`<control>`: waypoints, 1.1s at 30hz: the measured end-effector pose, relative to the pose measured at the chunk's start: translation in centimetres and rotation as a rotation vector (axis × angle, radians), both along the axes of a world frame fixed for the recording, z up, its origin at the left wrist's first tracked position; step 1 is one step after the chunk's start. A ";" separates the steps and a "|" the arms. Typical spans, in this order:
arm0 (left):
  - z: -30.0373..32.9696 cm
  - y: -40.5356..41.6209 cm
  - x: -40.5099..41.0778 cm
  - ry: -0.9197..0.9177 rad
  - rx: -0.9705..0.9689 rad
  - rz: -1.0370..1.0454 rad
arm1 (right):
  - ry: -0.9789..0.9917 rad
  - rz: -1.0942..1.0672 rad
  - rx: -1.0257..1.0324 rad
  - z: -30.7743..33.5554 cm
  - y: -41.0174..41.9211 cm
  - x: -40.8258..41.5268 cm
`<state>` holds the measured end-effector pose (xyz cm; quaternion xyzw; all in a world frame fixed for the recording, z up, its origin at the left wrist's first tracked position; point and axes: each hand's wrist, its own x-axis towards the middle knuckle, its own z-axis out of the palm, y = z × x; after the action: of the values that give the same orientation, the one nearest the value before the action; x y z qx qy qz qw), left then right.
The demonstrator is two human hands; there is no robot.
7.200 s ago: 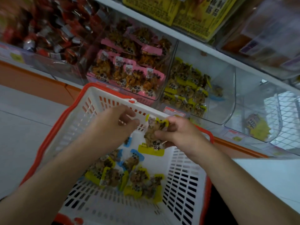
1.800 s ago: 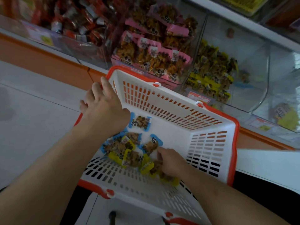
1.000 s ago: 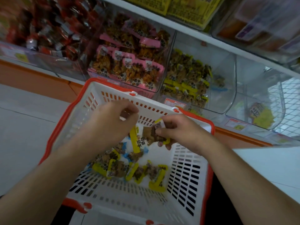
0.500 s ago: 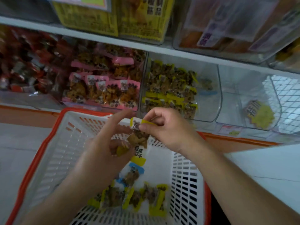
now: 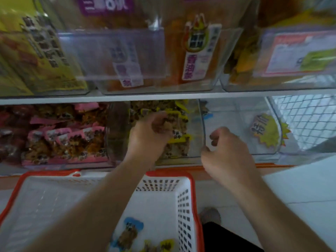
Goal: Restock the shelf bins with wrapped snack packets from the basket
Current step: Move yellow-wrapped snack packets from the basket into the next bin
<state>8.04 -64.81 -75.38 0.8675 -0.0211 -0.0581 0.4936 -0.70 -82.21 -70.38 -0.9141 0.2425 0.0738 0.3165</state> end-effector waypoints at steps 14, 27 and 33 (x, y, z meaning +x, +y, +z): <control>-7.4 -6.9 6.9 -0.178 0.486 -0.099 | 0.150 0.124 0.024 -0.7 -0.2 0.8; -4.8 -6.1 5.3 -0.130 0.417 -0.119 | 0.099 0.066 0.023 -1.1 -0.6 0.7; 0.6 0.1 0.2 -0.159 0.341 -0.190 | -0.220 0.089 -0.066 0.3 0.7 0.4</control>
<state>8.23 -64.70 -74.81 0.9345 -0.1316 -0.0385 0.3285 -0.29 -81.50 -70.03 -0.9364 0.1678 -0.0210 0.3076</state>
